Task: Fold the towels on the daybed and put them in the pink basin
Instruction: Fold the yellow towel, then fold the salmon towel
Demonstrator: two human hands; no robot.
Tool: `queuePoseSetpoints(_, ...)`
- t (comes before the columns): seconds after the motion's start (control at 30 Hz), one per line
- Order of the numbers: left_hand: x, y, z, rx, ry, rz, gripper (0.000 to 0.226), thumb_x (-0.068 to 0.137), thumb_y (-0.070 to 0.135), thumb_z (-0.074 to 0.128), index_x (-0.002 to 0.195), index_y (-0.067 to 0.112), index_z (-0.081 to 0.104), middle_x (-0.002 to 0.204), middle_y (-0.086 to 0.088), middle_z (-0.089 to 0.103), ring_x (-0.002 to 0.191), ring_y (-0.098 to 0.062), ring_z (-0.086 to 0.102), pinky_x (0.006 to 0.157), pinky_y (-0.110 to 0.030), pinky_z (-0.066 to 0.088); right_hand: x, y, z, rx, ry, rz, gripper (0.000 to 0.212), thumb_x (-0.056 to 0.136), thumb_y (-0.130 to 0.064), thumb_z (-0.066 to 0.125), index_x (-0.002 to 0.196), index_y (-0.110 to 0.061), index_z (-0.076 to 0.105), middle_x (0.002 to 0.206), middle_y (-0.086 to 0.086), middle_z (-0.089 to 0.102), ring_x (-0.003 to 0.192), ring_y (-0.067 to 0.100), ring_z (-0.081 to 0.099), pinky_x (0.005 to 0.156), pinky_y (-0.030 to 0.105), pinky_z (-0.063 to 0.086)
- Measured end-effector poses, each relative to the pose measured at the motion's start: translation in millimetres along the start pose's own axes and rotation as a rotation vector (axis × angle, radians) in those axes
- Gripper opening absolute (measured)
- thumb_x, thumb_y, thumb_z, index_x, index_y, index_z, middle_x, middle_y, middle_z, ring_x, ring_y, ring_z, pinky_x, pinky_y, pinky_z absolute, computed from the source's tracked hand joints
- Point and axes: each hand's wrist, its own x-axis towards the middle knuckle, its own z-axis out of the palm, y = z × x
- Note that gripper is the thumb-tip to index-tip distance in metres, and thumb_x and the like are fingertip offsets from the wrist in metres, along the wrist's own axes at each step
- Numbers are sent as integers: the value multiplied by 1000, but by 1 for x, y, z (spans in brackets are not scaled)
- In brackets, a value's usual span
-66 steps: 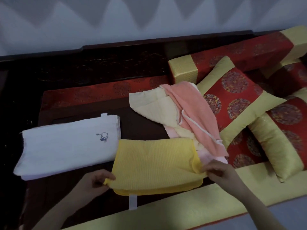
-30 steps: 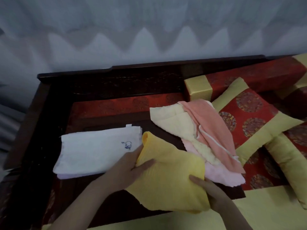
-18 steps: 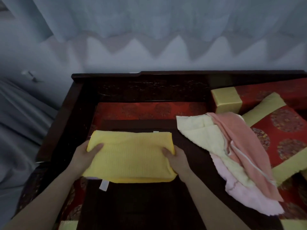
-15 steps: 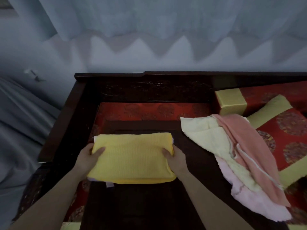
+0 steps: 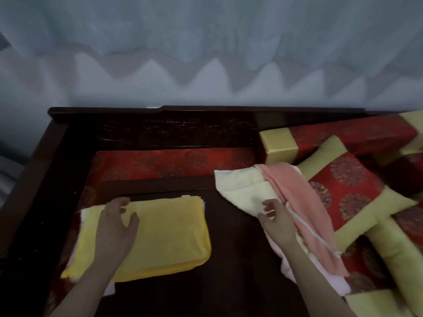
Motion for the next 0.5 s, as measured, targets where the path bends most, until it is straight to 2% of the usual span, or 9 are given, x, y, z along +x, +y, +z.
queuePoseSetpoints(0.03, -6, 18, 11, -44, -65, 17, 28, 88, 11, 59, 115, 15, 52, 106, 3, 55, 97, -17, 54, 76, -36, 46, 8, 13, -17, -90, 52, 23, 28, 80, -14, 68, 106, -10, 58, 100, 12, 62, 86, 28, 59, 73, 33, 44)
queuePoseSetpoints(0.1, -21, 54, 41, -177, -197, 6, 23, 88, 7, 57, 108, 17, 54, 100, 3, 61, 91, -14, 58, 73, -27, 46, 25, 44, -48, -375, 119, 122, 38, 86, -37, 60, 114, -11, 56, 113, 13, 58, 103, 34, 54, 81, 40, 44)
queuePoseSetpoints(0.13, -29, 69, 56, -229, -266, -4, 21, 88, 6, 57, 106, 17, 55, 97, 4, 64, 90, -12, 60, 70, -22, 44, 30, 58, -60, -536, 89, 192, 46, 87, -47, 54, 118, -13, 54, 119, 11, 54, 111, 33, 49, 87, 45, 44)
queuePoseSetpoints(0.2, -42, 91, 81, -283, -388, -12, 18, 89, 8, 58, 102, 19, 57, 95, 7, 66, 92, -8, 61, 69, -15, 42, 34, 78, -69, -721, -29, 293, 48, 88, -51, 45, 121, -17, 53, 125, 9, 49, 119, 31, 41, 95, 51, 39)
queuePoseSetpoints(0.27, -53, 109, 102, -341, -498, -63, 14, 89, 10, 58, 99, 21, 59, 91, 7, 68, 91, -10, 64, 75, -21, 48, 32, 86, -76, -600, -13, 237, 48, 87, -52, 35, 112, -17, 57, 114, 9, 56, 109, 30, 48, 87, 46, 43)
queuePoseSetpoints(0.33, -60, 124, 115, -452, -600, -199, 11, 90, 11, 57, 97, 19, 61, 90, 0, 71, 91, -18, 66, 83, -33, 53, 16, 77, -83, -227, 114, 50, 46, 89, -57, 25, 91, -19, 50, 82, 3, 60, 77, 23, 57, 60, 31, 41)
queuePoseSetpoints(0.37, -62, 133, 120, -521, -642, -292, 10, 91, 12, 56, 98, 16, 62, 91, -4, 72, 92, -21, 67, 85, -35, 54, 4, 67, -87, -65, 152, -35, 35, 94, -51, 28, 86, -21, 44, 71, -2, 56, 65, 15, 55, 52, 24, 36)
queuePoseSetpoints(0.43, -62, 145, 130, -673, -721, -495, 14, 92, 16, 57, 103, 10, 64, 98, -11, 72, 96, -24, 67, 86, -36, 54, -23, 45, -88, 74, 70, -196, 19, 100, -33, 36, 85, -22, 41, 63, -10, 51, 58, 6, 51, 51, 17, 33)
queuePoseSetpoints(0.5, -62, 156, 140, -804, -795, -655, 25, 91, 25, 59, 108, 7, 62, 106, -15, 69, 101, -26, 65, 91, -38, 52, -54, 30, -87, 99, -102, -306, 12, 99, -33, 36, 90, -29, 42, 59, -13, 50, 54, 2, 49, 52, 16, 33)
